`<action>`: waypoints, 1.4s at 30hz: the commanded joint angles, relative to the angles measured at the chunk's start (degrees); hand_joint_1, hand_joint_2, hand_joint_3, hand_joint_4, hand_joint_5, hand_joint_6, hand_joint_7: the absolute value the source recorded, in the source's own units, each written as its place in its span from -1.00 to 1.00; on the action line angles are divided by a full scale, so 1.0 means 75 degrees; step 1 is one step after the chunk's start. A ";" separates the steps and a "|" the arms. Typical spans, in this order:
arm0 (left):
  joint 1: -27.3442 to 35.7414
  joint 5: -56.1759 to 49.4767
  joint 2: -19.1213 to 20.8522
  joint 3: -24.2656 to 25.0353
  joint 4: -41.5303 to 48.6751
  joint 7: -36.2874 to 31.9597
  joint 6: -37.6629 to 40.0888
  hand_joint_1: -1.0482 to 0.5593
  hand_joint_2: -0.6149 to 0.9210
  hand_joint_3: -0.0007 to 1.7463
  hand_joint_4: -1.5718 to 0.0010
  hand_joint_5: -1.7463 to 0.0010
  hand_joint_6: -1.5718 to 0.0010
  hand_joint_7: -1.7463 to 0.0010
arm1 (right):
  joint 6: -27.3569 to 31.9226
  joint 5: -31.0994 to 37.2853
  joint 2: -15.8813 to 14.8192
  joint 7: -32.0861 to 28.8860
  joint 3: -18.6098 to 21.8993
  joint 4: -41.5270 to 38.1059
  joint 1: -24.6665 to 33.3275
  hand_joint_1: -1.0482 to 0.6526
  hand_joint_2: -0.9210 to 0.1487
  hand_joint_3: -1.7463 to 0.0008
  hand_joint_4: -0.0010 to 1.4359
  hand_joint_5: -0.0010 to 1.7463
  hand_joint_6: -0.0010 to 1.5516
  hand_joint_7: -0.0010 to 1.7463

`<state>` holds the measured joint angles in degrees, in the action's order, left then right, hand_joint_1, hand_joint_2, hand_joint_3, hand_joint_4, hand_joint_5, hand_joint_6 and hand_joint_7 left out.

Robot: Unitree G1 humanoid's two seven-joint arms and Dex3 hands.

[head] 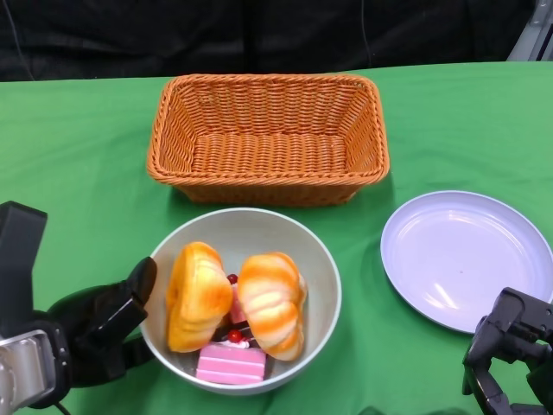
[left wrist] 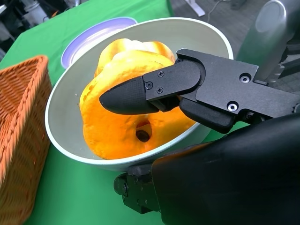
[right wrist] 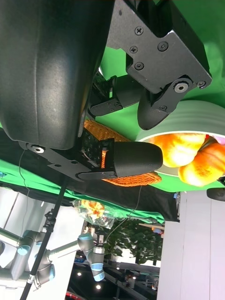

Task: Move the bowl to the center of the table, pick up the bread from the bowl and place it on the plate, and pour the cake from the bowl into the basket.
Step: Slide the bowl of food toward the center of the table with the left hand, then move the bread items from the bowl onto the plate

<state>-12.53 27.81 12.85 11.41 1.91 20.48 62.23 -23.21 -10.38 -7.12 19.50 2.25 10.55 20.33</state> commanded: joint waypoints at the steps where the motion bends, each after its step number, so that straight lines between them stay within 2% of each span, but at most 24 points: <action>1: -0.0014 -0.0041 -0.0080 -0.0146 0.0034 -0.0117 0.0032 -0.62 1.00 -0.21 1.00 1.00 1.00 1.00 | -0.0075 -0.0017 -0.0055 -0.0022 0.0036 0.0026 0.0028 0.23 -0.08 -0.42 -0.01 0.95 -0.14 0.65; 8: 0.0009 -0.0077 -0.0210 -0.0429 0.0057 -0.0155 -0.0078 -0.61 1.00 -0.22 1.00 1.00 1.00 1.00 | -0.0053 -0.0029 -0.0035 -0.0041 0.0021 0.0017 0.0026 0.23 -0.05 -0.44 0.00 0.95 -0.13 0.65; 18: 0.0043 -0.0016 -0.0612 -0.0359 -0.0168 -0.0396 -0.0193 -0.60 1.00 -0.27 0.99 1.00 1.00 1.00 | -0.0053 -0.0002 -0.0029 -0.0077 0.0010 0.0023 0.0031 0.21 -0.06 -0.42 0.00 0.94 -0.13 0.65; 35: 0.0100 0.0004 0.0154 0.0147 -0.0578 -0.0331 -0.0513 -0.59 1.00 -0.27 1.00 1.00 1.00 1.00 | -0.0001 -0.0046 -0.0048 -0.0087 0.0012 0.0084 0.0082 0.21 -0.08 -0.40 0.02 0.93 -0.12 0.65; 42: 0.0316 -0.0335 0.0372 0.0311 -0.1087 -0.0673 -0.0986 -0.55 1.00 -0.35 0.95 0.98 0.90 0.97 | -0.0035 -0.0053 -0.0047 -0.0065 -0.0003 0.0084 0.0092 0.22 -0.07 -0.41 0.02 0.94 -0.12 0.66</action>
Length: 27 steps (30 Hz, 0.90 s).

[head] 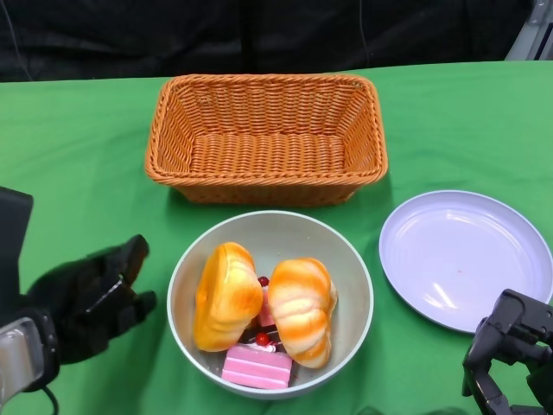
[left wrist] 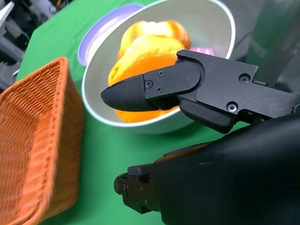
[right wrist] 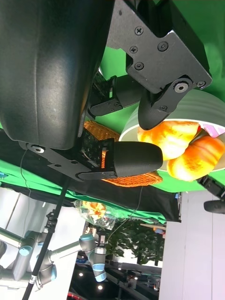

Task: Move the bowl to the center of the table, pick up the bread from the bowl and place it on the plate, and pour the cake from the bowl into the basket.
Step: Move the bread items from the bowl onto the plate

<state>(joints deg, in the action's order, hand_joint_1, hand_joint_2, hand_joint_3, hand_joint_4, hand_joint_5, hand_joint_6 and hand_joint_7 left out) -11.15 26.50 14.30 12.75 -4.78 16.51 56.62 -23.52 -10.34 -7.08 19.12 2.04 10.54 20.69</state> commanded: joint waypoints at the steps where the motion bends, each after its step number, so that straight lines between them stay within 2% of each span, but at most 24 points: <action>1: 0.0268 -0.0358 0.0247 0.0018 -0.0318 -0.0118 -0.0635 -0.55 1.00 -0.36 0.94 0.97 0.89 0.96 | 0.0011 -0.0061 -0.0052 -0.0014 0.0025 0.0090 0.0046 0.22 -0.07 -0.42 0.02 0.94 -0.13 0.66; 5: 0.0811 -0.1336 0.0358 -0.0442 -0.0530 -0.0146 -0.2483 -0.47 1.00 -0.45 0.79 0.91 0.76 0.93 | -0.0012 -0.0098 -0.0050 0.0003 0.0029 0.0074 0.0040 0.23 -0.07 -0.42 0.01 0.95 -0.13 0.65; 7: 0.1137 -0.2117 0.0210 -0.0651 -0.0515 -0.0629 -0.3784 -0.41 1.00 -0.59 0.64 0.86 0.63 0.91 | -0.0022 -0.0122 -0.0062 0.0023 0.0040 0.0062 0.0041 0.24 -0.07 -0.43 0.01 0.95 -0.12 0.65; 10: 0.1475 -0.2457 -0.0249 -0.0538 -0.0261 -0.1002 -0.5396 -0.23 1.00 -0.76 0.42 0.81 0.40 0.88 | -0.0043 -0.0061 -0.0084 -0.0007 0.0085 0.0056 0.0052 0.22 -0.06 -0.44 0.02 0.94 -0.12 0.66; 15: 0.1734 -0.2267 -0.0668 -0.0309 0.0529 -0.0814 -0.7598 0.09 1.00 -0.75 -0.06 0.62 -0.08 0.76 | -0.0095 -0.0211 -0.0119 0.0083 0.0165 -0.0058 0.0040 0.25 -0.08 -0.42 0.01 0.94 -0.14 0.64; 16: 0.1754 -0.2150 -0.0675 -0.0272 0.0689 -0.0624 -0.7981 0.12 1.00 -0.73 -0.10 0.60 -0.12 0.75 | -0.0082 -0.0223 -0.0120 0.0077 0.0185 -0.0056 0.0048 0.25 -0.08 -0.42 0.01 0.94 -0.14 0.63; 17: 0.1761 -0.2042 -0.0667 -0.0246 0.0852 -0.0426 -0.8345 0.17 1.00 -0.70 -0.13 0.47 -0.21 0.74 | -0.0070 -0.0226 -0.0125 0.0067 0.0207 -0.0051 0.0057 0.25 -0.08 -0.42 0.01 0.93 -0.14 0.62; 18: 0.1759 -0.1975 -0.0659 -0.0230 0.0981 -0.0287 -0.8606 0.22 1.00 -0.65 -0.09 0.23 -0.31 0.72 | -0.0060 -0.0223 -0.0128 0.0059 0.0222 -0.0044 0.0063 0.25 -0.08 -0.42 0.01 0.92 -0.13 0.61; 20: 0.1720 -0.1796 -0.0645 -0.0185 0.1332 0.0096 -0.9313 0.25 1.00 -0.62 -0.06 0.09 -0.36 0.71 | -0.0103 -0.0220 -0.0131 0.0066 0.0266 -0.0074 0.0055 0.25 -0.08 -0.42 0.02 0.92 -0.13 0.60; 21: 0.1690 -0.1659 -0.0638 -0.0155 0.1549 0.0354 -0.9721 0.31 0.98 -0.51 -0.07 -0.14 -0.41 0.60 | -0.0130 -0.0226 -0.0135 0.0074 0.0300 -0.0095 0.0050 0.25 -0.09 -0.42 0.01 0.92 -0.13 0.59; 22: 0.1657 -0.1570 -0.0615 -0.0127 0.1779 0.0570 -1.0092 0.34 0.91 -0.33 -0.02 -0.39 -0.36 0.37 | -0.0140 -0.0232 -0.0142 0.0076 0.0338 -0.0105 0.0048 0.24 -0.09 -0.41 0.00 0.91 -0.14 0.58; 23: 0.1630 -0.1527 -0.0595 -0.0111 0.1971 0.0719 -1.0383 0.34 0.87 -0.25 0.01 -0.51 -0.28 0.19 | -0.0119 -0.0244 -0.0152 0.0078 0.0375 -0.0093 0.0053 0.23 -0.11 -0.39 -0.01 0.91 -0.14 0.58; 24: 0.1605 -0.1514 -0.0582 -0.0104 0.2107 0.0793 -1.0553 0.35 0.83 -0.17 0.04 -0.62 -0.20 0.01 | -0.0095 -0.0251 -0.0155 0.0082 0.0398 -0.0080 0.0059 0.22 -0.12 -0.37 -0.02 0.91 -0.14 0.57; 27: 0.1502 -0.1473 -0.0579 -0.0016 0.2525 0.0906 -1.0946 0.37 0.70 0.04 0.04 -0.76 -0.08 -0.30 | -0.0093 -0.0340 -0.0184 0.0144 0.0461 -0.0026 0.0076 0.21 -0.14 -0.33 -0.06 0.83 -0.15 0.47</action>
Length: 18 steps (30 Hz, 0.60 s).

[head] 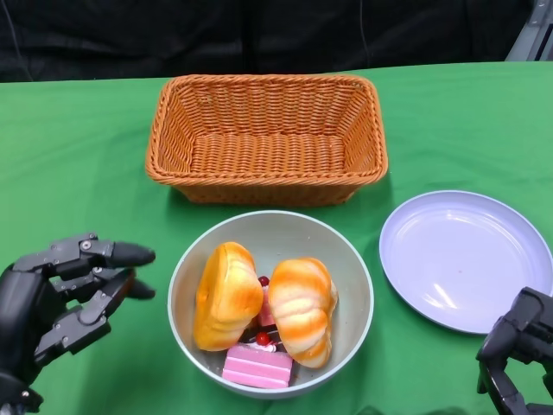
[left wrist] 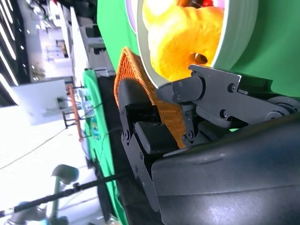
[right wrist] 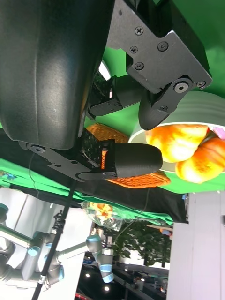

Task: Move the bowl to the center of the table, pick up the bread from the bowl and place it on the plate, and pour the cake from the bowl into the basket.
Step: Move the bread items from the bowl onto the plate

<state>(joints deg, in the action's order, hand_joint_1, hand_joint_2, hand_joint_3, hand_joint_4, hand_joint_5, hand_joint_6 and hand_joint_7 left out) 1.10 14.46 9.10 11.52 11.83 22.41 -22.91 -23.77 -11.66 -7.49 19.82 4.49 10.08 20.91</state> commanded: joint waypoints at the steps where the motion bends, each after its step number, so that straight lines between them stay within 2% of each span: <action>1: -0.0163 0.0119 0.0102 0.0168 0.0408 0.0110 -0.0429 0.37 0.68 0.08 0.04 -0.78 -0.06 -0.36 | -0.0097 -0.0159 -0.0143 0.0062 0.0151 0.0071 0.0058 0.21 -0.13 -0.33 -0.07 0.80 -0.15 0.43; 4: -0.0203 0.0057 0.0055 0.0164 0.0551 0.0045 -0.0604 0.39 0.63 0.16 0.05 -0.80 -0.02 -0.46 | -0.0357 0.0004 -0.0252 0.0137 0.0198 0.0142 0.0072 0.13 -0.13 -0.23 -0.11 0.63 -0.17 0.22; 6: -0.0210 0.0031 0.0051 0.0137 0.0569 0.0030 -0.0632 0.39 0.65 0.14 0.07 -0.80 0.00 -0.47 | -0.0426 0.0176 -0.0350 0.0157 0.0186 0.0292 0.0083 0.04 -0.36 0.07 -0.14 0.51 -0.17 0.09; 8: -0.0220 -0.0025 0.0057 0.0111 0.0568 -0.0006 -0.0626 0.38 0.68 0.07 0.08 -0.80 0.01 -0.47 | -0.0377 0.0311 -0.0486 0.0205 0.0129 0.0549 0.0103 -0.02 -0.66 0.47 -0.21 0.39 -0.21 -0.07; 11: -0.0311 0.0035 0.0032 0.0116 0.0658 0.0035 -0.0671 0.37 0.69 0.04 0.09 -0.80 0.01 -0.46 | -0.0273 0.1132 -0.0779 0.0167 0.0038 0.1032 0.0054 -0.09 -0.93 0.82 -0.30 0.16 -0.28 -0.31; 14: -0.0368 0.0140 0.0016 0.0135 0.0700 0.0066 -0.0604 0.37 0.66 0.10 0.09 -0.82 0.01 -0.48 | -0.0061 0.1824 -0.0952 0.0085 -0.0095 0.1352 -0.0121 -0.16 -0.99 0.95 -0.27 -0.14 -0.22 -0.57; 18: -0.0404 0.0176 0.0033 0.0161 0.0753 0.0064 -0.0613 0.38 0.61 0.19 0.10 -0.85 0.02 -0.51 | 0.0360 0.2595 -0.1117 0.0112 -0.0451 0.1671 -0.0651 -0.24 -0.98 0.99 -0.27 -0.40 -0.20 -0.80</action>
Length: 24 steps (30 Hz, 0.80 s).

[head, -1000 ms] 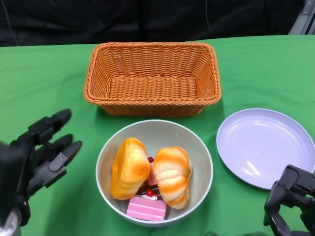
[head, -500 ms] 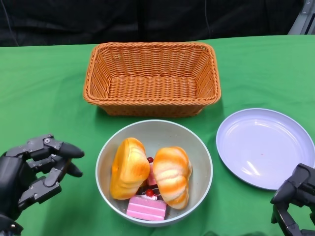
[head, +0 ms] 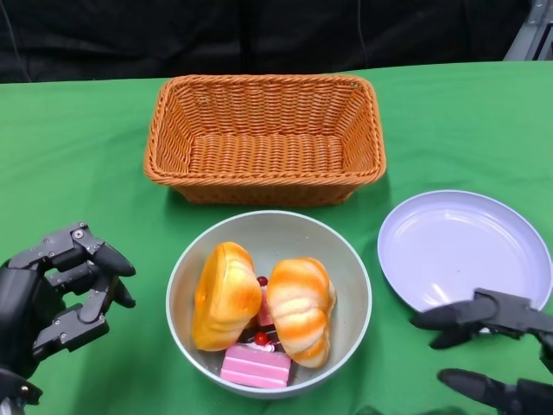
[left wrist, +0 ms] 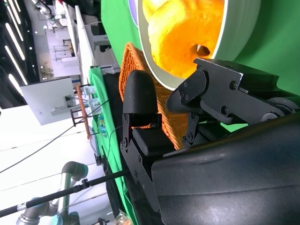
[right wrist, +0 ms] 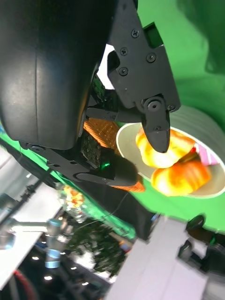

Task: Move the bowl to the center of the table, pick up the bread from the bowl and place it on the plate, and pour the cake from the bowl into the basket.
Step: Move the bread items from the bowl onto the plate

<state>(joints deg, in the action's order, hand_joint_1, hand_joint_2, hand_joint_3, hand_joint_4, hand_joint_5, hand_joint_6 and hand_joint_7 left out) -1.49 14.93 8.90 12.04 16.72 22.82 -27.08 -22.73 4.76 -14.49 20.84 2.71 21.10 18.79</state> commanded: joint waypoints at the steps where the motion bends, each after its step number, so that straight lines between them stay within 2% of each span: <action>1: -0.0076 0.0131 0.0059 0.0107 0.0139 0.0006 -0.0069 0.39 0.60 0.19 0.09 -0.84 0.01 -0.50 | 0.0273 0.0562 -0.0208 -0.0019 -0.0324 0.0212 -0.0542 -0.28 -0.97 1.00 -0.28 -0.47 -0.21 -0.86; 7: -0.0126 0.0258 0.0084 0.0120 0.0250 0.0051 -0.0067 0.39 0.61 0.18 0.05 -0.82 -0.02 -0.46 | 0.0549 0.1493 -0.0352 -0.0076 -0.0842 0.0159 -0.1333 -0.40 -0.98 1.00 -0.29 -0.64 -0.22 -0.97; 24: -0.0221 0.0223 0.0130 0.0097 0.0630 0.0266 -0.0391 0.35 0.64 0.13 0.07 -0.80 0.01 -0.47 | 0.1306 0.3266 -0.0384 -0.0217 -0.1917 -0.0198 -0.3006 -0.56 -1.00 0.99 -0.26 -0.78 -0.26 -1.00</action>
<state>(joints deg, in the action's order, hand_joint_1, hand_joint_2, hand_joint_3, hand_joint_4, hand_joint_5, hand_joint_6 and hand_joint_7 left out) -2.97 16.34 8.99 12.34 21.04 24.26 -29.13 -13.39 28.41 -16.55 19.89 -11.36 20.23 -2.75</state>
